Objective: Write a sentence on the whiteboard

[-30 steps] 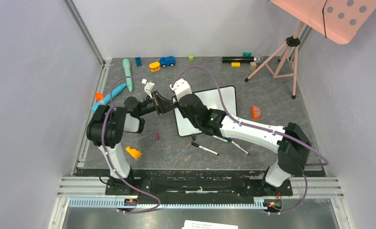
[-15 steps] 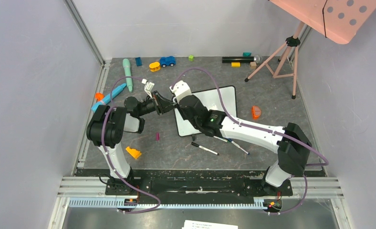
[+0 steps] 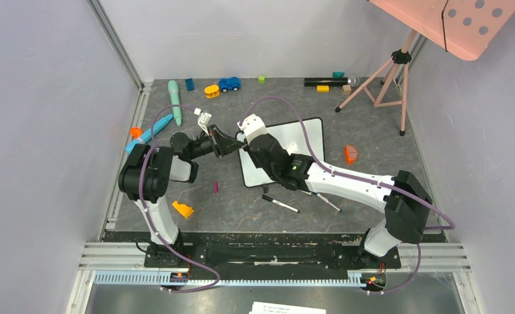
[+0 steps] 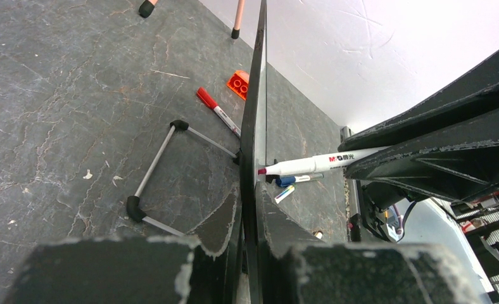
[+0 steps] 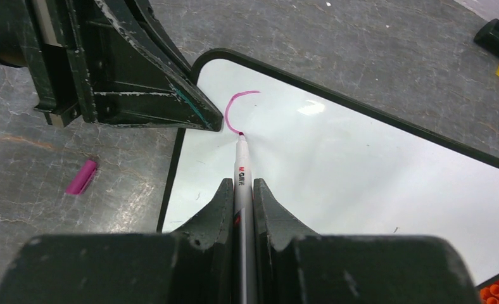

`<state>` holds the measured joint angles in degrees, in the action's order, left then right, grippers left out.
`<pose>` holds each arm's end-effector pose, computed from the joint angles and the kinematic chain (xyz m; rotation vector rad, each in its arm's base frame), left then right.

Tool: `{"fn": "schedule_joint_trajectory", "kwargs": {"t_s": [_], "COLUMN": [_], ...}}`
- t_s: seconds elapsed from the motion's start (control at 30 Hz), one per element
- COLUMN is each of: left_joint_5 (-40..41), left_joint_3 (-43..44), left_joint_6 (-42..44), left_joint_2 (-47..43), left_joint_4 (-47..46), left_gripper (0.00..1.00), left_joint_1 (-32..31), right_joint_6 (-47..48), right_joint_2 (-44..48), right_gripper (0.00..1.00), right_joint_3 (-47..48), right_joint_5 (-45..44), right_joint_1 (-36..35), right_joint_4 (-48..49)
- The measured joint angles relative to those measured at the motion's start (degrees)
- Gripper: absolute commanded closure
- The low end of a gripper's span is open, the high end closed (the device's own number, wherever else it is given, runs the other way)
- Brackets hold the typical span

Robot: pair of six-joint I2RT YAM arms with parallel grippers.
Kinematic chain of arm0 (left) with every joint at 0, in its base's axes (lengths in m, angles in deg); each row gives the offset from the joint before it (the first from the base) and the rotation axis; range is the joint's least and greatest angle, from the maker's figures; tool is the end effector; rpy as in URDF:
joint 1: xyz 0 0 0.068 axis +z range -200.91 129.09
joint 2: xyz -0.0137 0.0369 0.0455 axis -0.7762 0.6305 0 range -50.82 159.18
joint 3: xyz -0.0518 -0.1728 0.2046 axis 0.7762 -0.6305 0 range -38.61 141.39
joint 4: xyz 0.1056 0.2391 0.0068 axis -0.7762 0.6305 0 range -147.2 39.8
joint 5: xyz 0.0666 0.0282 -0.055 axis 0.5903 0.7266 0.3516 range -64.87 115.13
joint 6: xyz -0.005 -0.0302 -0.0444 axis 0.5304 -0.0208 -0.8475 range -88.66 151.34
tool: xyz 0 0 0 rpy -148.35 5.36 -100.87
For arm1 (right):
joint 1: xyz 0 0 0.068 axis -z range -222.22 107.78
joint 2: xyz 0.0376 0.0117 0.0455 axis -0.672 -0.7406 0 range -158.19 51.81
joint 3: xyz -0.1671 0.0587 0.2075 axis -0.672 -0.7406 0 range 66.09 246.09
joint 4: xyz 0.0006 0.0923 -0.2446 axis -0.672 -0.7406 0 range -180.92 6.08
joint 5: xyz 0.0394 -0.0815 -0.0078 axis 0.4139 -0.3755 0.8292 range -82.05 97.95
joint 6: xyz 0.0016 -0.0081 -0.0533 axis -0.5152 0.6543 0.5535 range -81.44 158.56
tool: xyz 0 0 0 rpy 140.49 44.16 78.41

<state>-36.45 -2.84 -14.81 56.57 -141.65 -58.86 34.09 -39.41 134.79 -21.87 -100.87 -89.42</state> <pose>0.3142 -0.0755 0.1719 0.5009 1.5738 -1.4561 0.2063 0.3046 0.2897 -0.6165 1.8970 0.1723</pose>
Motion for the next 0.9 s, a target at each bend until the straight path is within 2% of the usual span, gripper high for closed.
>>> {"fn": "schedule_joint_trajectory", "kwargs": {"t_s": [0.43, 0.7, 0.9], "left_joint_5": [0.0, 0.0, 0.0], "left_joint_3": [0.0, 0.0, 0.0], "left_joint_6": [0.0, 0.0, 0.0], "left_joint_2": [0.0, 0.0, 0.0], "left_joint_4": [-0.1, -0.1, -0.1], "left_gripper": [0.98, 0.98, 0.98], "left_joint_1": [0.0, 0.0, 0.0], "right_joint_6": [0.1, 0.5, 1.6], "right_joint_2": [1.2, 8.1, 9.2], "right_gripper": [1.00, 1.00, 1.00], "right_joint_3": [-0.1, -3.0, -3.0], "right_joint_5": [1.4, 4.7, 5.5], "right_joint_1": [1.1, 1.9, 2.3], "right_joint_4": [-1.0, 0.3, 1.6]}}
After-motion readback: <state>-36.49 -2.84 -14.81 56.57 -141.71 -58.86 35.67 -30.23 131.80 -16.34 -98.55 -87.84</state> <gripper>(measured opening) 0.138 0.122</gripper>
